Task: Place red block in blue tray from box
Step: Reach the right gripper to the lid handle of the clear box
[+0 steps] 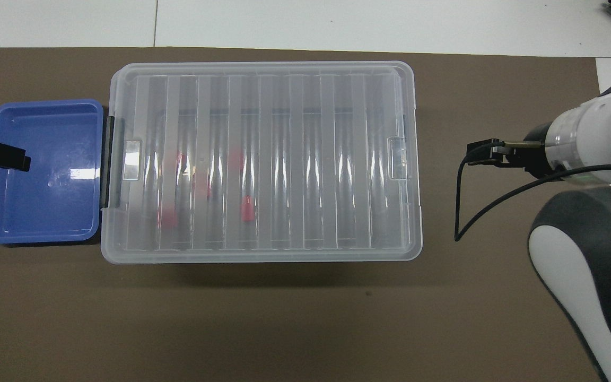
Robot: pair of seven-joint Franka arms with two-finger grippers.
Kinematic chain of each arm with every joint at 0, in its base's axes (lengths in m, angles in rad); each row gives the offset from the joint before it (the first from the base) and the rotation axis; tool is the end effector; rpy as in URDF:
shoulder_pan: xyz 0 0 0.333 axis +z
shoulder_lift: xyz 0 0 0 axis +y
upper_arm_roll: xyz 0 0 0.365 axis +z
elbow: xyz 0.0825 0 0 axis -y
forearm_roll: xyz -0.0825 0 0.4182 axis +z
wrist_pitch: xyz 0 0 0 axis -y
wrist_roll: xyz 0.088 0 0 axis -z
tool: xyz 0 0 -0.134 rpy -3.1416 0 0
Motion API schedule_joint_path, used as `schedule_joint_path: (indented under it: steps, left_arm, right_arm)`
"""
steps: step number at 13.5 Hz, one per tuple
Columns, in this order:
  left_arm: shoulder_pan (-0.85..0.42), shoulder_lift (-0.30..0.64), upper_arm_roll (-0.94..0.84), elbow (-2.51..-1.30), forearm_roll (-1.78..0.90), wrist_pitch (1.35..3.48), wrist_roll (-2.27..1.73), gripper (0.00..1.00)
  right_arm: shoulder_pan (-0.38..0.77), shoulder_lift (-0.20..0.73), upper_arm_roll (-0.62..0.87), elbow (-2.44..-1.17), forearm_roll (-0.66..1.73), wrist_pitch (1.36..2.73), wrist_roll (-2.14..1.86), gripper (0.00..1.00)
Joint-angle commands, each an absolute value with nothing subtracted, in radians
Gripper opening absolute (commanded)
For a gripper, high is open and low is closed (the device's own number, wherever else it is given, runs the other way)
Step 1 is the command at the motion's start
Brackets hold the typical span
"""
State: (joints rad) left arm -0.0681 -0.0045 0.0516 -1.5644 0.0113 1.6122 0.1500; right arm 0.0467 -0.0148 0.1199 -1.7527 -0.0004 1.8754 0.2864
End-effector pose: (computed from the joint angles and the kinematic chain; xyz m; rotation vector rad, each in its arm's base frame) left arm 0.5930 -0.0082 0.6562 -3.1152 0.2602 -0.0804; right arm 0.6003 0.1014 0.5902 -3.1003 0.1856 -0.2090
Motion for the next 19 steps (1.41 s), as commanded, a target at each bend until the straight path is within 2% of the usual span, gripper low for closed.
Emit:
schedule_joint_path:
  steps: [1, 8, 11, 19]
  left_arm:
    - [-0.063, -0.029, 0.052, -1.586, -0.002, 1.609, 0.143, 1.00]
    - [-0.063, -0.029, 0.052, -1.586, -0.002, 1.609, 0.143, 1.00]
    - [-0.063, -0.029, 0.052, -1.586, -0.002, 1.608, 0.143, 1.00]
    - [-0.080, -0.035, 0.045, -1.592, -0.002, 1.585, 0.146, 1.00]
  right_arm:
    - [0.077, 0.032, 0.124, -1.761, 0.014, 1.954, 0.336, 1.00]
    - [0.146, 0.149, 0.123, -1.758, 0.003, 2.082, 0.390, 0.99]
    - [0.158, 0.143, 0.121, -1.813, -0.008, 2.088, 0.391, 0.99]
    - [0.143, 0.124, 0.121, -1.829, -0.064, 1.999, 0.367, 0.98]
